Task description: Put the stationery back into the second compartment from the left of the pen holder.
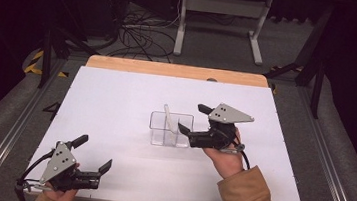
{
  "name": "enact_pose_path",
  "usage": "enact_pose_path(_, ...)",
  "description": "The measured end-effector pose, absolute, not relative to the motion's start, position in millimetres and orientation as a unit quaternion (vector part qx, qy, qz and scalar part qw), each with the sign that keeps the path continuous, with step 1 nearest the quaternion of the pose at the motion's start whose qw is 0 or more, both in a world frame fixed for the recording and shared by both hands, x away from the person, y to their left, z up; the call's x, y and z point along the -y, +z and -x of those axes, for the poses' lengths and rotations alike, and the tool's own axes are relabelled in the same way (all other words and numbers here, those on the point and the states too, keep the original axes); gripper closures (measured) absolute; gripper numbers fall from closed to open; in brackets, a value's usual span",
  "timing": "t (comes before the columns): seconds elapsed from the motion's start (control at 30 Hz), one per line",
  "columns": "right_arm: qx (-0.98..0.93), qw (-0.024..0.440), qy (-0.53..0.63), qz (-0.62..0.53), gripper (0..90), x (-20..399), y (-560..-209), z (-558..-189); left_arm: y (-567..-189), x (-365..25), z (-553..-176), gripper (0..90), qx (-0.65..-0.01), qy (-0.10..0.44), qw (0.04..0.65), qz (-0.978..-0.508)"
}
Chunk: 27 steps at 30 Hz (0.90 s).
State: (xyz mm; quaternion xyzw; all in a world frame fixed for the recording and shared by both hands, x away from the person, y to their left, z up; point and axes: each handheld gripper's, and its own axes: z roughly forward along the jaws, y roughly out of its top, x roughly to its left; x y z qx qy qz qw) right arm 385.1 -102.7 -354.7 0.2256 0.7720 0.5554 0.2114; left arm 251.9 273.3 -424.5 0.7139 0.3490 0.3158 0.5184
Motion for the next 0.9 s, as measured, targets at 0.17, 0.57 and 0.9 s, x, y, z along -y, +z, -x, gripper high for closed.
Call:
enact_pose_path(0.17, -0.776, 0.21, 0.554, -0.217, 9.0, 115, -352, -378, -424, -273, -252, 1.0, -0.347, 0.318, 0.518, -0.714)
enact_pose_path(0.57, -0.78, 0.193, 0.553, -0.22, 3.0, 155, -360, -361, -424, -273, -252, 1.0, -0.347, 0.321, 0.518, -0.714)
enact_pose_path(0.9, -0.774, 0.203, 0.556, -0.225, 0.0, 184, -383, -348, -424, -273, -251, 1.0, -0.348, 0.318, 0.52, -0.713)
